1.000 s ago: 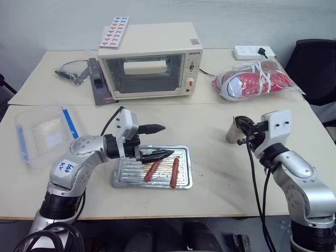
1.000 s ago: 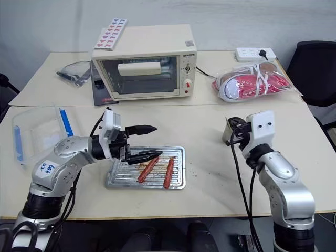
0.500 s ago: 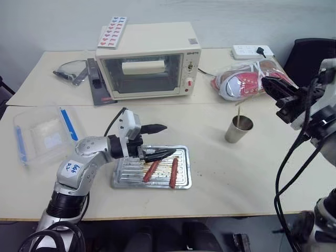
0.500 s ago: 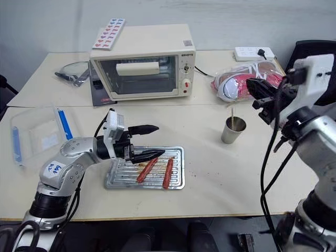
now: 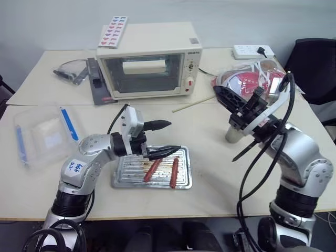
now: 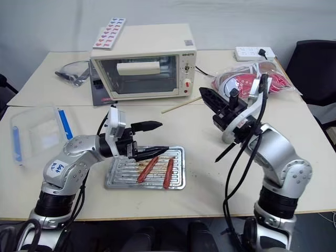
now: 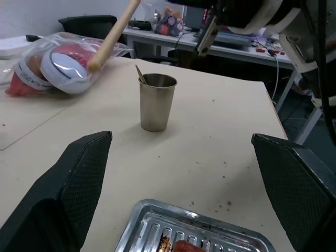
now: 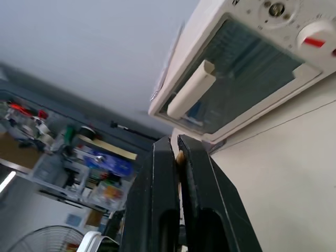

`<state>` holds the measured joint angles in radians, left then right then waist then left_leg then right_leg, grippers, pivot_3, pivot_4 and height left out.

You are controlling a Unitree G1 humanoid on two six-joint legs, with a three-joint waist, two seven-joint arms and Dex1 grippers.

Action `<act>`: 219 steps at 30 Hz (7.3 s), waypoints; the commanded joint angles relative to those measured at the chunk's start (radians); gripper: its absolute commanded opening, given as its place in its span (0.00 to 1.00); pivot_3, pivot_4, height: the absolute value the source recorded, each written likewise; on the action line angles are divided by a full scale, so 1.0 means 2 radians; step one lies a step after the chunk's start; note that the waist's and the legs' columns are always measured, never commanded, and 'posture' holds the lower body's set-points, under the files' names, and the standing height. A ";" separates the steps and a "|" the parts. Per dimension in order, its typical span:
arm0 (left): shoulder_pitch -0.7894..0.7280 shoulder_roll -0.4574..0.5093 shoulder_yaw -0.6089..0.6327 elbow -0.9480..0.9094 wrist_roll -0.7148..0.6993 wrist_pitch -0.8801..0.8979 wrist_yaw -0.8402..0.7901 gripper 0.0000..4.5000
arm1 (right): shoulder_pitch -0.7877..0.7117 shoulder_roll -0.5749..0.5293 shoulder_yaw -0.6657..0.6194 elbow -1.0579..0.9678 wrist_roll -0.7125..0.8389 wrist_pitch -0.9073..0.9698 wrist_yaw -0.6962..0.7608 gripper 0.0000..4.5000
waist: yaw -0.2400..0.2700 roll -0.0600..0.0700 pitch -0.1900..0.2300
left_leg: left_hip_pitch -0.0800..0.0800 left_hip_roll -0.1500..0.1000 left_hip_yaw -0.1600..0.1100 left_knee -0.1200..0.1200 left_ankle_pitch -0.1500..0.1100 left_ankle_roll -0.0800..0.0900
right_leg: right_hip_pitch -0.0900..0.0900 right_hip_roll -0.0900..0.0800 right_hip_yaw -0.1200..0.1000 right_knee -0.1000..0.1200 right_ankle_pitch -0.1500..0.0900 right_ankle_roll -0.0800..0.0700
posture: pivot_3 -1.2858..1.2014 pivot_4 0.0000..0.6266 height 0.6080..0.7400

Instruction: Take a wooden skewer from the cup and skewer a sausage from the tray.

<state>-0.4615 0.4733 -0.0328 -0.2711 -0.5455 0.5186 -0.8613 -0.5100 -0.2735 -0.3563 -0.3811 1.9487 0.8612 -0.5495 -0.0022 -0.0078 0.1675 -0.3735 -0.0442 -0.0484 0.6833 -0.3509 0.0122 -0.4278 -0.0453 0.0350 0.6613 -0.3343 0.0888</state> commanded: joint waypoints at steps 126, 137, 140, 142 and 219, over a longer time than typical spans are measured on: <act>0.093 0.218 0.145 -0.085 -0.088 0.056 -0.090 0.00 | -0.051 -0.155 0.332 0.023 -0.136 0.188 0.090 0.75 | -0.013 0.001 0.002 | -0.001 0.000 -0.001 -0.001 -0.001 0.001 | 0.000 0.000 -0.001 -0.004 0.000 0.000 | 0.52 0.24 1.00; 0.086 0.218 0.141 -0.081 -0.086 0.052 -0.087 0.00 | -0.055 -0.122 0.344 0.043 -0.211 0.209 0.121 0.75 | -0.013 0.001 0.002 | -0.001 0.000 -0.001 -0.001 -0.001 0.001 | 0.000 0.000 -0.001 -0.004 0.000 0.000 | 0.52 0.24 1.00; 0.085 0.218 0.141 -0.080 -0.086 0.052 -0.087 0.00 | -0.060 -0.113 0.344 0.047 -0.245 0.216 0.139 0.75 | -0.013 0.001 0.002 | -0.001 0.000 -0.001 -0.001 -0.001 0.001 | 0.000 0.000 -0.001 -0.004 0.000 0.000 | 0.52 0.24 1.00; 0.085 0.218 0.141 -0.080 -0.086 0.052 -0.087 0.00 | -0.065 -0.110 0.348 0.045 -0.273 0.220 0.155 0.75 | -0.013 0.001 0.002 | -0.001 0.000 -0.001 -0.001 -0.001 0.001 | 0.000 0.000 -0.001 -0.004 0.000 0.000 | 0.52 0.24 1.00; 0.048 0.201 0.103 -0.035 -0.061 0.025 -0.091 0.00 | -0.052 -0.207 0.440 -0.063 -0.823 0.051 0.534 0.09 | -0.011 0.001 0.002 | 0.000 -0.001 -0.001 -0.001 0.000 0.000 | 0.000 -0.001 0.000 -0.002 0.000 0.000 | 0.52 0.24 1.00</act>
<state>-0.3488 0.8772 0.1732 -0.3493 -0.6768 0.5876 -1.0366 -0.5911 -0.6387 0.5250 -0.4840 0.3713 1.0441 0.4786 -0.0239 -0.0059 0.1708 -0.3728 -0.0465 -0.0496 0.6819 -0.3516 0.0124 -0.4280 -0.0470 0.0345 0.6562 -0.3344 0.0887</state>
